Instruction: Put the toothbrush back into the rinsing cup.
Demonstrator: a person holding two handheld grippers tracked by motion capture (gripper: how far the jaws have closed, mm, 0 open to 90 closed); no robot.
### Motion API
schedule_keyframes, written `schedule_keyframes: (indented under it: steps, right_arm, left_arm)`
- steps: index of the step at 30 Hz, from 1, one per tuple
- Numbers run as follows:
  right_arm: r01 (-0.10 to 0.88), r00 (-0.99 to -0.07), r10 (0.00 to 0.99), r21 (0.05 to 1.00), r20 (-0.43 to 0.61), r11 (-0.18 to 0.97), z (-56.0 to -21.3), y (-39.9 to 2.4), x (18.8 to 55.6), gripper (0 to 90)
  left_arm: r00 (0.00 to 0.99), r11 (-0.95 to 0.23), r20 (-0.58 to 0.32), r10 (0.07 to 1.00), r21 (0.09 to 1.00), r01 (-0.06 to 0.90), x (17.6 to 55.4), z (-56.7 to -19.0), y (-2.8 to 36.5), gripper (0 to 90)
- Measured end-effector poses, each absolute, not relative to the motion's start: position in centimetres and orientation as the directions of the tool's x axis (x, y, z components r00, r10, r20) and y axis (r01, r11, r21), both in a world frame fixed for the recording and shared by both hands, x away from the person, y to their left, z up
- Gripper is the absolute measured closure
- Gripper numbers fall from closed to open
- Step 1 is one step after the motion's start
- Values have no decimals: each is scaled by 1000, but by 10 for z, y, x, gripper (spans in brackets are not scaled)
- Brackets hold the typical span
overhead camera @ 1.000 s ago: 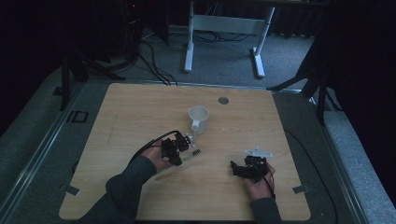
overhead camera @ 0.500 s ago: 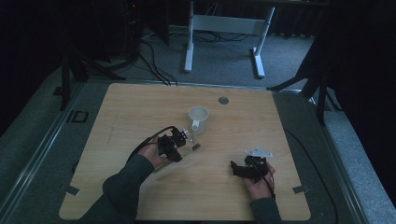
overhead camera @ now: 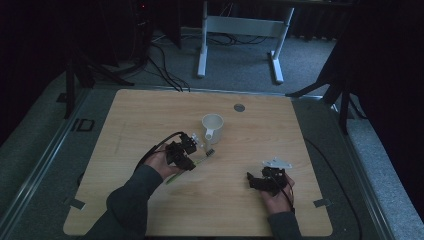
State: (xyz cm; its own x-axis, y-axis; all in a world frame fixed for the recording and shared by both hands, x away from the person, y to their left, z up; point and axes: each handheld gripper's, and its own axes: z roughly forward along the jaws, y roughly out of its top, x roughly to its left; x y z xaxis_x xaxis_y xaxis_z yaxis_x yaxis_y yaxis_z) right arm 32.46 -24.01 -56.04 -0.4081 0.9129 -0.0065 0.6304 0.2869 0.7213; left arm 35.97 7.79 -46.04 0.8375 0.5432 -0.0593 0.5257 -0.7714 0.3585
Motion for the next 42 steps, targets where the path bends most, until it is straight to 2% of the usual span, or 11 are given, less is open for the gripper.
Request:
schedule_keyframes:
  steps: [20,42]
  right_arm:
    - [631,-407,913,722,-6,286,-560,-240,325,147]
    - [631,-407,913,722,-6,286,-560,-240,325,147]
  left_arm:
    - [817,-709,-86,570,453,541,356,-447,88,791]
    - [814,-652,-85,574,554,517,350,-436,97,791]
